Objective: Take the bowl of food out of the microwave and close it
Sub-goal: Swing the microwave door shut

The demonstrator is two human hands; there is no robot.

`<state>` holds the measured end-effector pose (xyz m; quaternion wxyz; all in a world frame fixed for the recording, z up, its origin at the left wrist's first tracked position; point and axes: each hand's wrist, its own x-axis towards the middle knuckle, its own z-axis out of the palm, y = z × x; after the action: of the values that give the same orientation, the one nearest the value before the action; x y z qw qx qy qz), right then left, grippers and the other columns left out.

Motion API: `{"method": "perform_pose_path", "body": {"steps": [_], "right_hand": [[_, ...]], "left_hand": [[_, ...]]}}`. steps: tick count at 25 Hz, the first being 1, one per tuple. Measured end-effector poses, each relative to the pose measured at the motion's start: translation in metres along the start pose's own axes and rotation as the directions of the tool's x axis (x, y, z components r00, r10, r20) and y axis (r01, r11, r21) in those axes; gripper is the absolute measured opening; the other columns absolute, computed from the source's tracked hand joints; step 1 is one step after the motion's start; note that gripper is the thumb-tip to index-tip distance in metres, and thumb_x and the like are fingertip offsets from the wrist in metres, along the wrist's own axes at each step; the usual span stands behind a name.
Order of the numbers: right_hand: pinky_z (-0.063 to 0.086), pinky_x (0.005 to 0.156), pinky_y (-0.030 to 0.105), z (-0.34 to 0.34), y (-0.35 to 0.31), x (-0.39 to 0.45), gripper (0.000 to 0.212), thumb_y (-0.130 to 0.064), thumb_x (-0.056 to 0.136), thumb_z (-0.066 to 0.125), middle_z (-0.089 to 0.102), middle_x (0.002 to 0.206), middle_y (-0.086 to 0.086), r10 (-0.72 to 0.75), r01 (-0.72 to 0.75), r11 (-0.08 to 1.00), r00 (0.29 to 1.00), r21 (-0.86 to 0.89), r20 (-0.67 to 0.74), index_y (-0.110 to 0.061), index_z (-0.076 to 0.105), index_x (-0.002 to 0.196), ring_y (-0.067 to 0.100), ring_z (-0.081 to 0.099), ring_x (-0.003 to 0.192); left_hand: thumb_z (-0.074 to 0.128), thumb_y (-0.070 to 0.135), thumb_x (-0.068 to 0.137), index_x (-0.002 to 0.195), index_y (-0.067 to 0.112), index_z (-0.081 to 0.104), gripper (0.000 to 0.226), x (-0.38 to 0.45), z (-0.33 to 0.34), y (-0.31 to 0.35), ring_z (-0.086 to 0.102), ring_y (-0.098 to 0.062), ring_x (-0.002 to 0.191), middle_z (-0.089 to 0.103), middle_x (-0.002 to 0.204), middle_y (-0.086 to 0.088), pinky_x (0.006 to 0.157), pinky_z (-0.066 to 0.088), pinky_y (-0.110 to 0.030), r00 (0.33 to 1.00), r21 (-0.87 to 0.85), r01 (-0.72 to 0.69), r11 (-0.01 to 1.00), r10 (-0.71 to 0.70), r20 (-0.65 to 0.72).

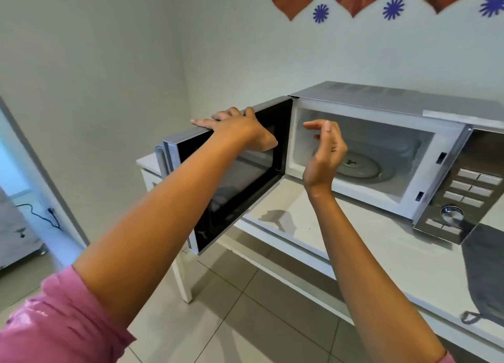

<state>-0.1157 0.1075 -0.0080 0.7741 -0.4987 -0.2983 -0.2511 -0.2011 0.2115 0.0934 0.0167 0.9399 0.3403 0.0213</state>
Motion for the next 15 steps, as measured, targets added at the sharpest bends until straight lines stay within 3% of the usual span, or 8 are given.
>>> {"method": "perform_pose_path", "body": {"steps": [2,3,6,9,12,15], "right_hand": [[0.045,0.085,0.018,0.001,-0.005,0.0,0.035,-0.018,0.102,0.038,0.068,0.09,0.004,-0.013,0.013,1.0,0.991,-0.003,0.13,-0.011,0.069,0.087,0.006,0.063,0.09],[0.045,0.086,0.018,0.001,-0.008,0.0,0.035,-0.019,0.102,0.039,0.069,0.091,0.004,-0.01,0.012,1.0,0.976,-0.008,0.217,-0.013,0.07,0.088,0.008,0.064,0.091],[0.045,0.089,0.019,0.0,-0.015,0.002,0.031,-0.018,0.104,0.044,0.07,0.095,0.005,0.0,0.004,1.0,0.921,-0.01,0.389,-0.013,0.072,0.092,0.014,0.065,0.095],[0.046,0.088,0.016,-0.004,-0.028,0.01,0.029,-0.016,0.104,0.045,0.072,0.095,-0.001,0.003,-0.011,1.0,0.916,0.016,0.4,-0.012,0.073,0.095,0.009,0.067,0.096],[0.046,0.086,0.013,-0.017,-0.042,0.02,0.026,-0.013,0.104,0.045,0.072,0.091,-0.01,0.018,-0.026,1.0,0.899,0.013,0.437,-0.007,0.069,0.095,0.002,0.066,0.092],[0.047,0.088,0.016,-0.04,-0.055,0.031,0.025,-0.013,0.104,0.045,0.069,0.091,-0.007,0.058,-0.048,0.998,0.865,-0.033,0.499,-0.004,0.065,0.094,0.004,0.064,0.092]], "left_hand": [[0.052,0.072,0.081,0.154,0.021,0.02,0.094,0.001,-0.013,-0.003,0.026,-0.041,0.144,0.024,0.16,-0.012,0.109,0.028,-0.058,0.995,-0.014,-0.043,0.999,0.044,0.084],[0.052,0.072,0.082,0.153,0.02,0.025,0.092,0.003,-0.022,-0.004,0.031,-0.039,0.142,0.028,0.16,-0.011,0.102,0.034,-0.046,0.987,-0.011,-0.073,0.997,0.074,0.142],[0.048,0.062,0.09,0.152,0.019,0.03,0.078,0.005,-0.043,-0.005,0.04,-0.037,0.136,0.032,0.157,-0.014,0.092,0.042,-0.043,0.95,-0.039,-0.132,0.991,0.137,0.279],[0.043,0.039,0.099,0.147,0.013,0.036,0.054,0.002,-0.054,0.003,0.048,-0.035,0.125,0.039,0.147,-0.02,0.088,0.054,-0.053,0.929,-0.171,-0.197,0.965,0.24,0.282],[0.04,0.03,0.102,0.148,0.013,0.036,0.05,-0.005,-0.057,0.021,0.036,-0.034,0.139,0.033,0.153,-0.019,0.099,0.046,-0.06,0.908,-0.154,-0.282,0.947,0.315,0.276],[0.038,0.027,0.101,0.151,0.017,0.03,0.052,-0.011,-0.05,0.043,0.023,-0.032,0.146,0.021,0.162,-0.008,0.106,0.032,-0.042,0.879,-0.067,-0.385,0.92,0.388,0.277]]}}
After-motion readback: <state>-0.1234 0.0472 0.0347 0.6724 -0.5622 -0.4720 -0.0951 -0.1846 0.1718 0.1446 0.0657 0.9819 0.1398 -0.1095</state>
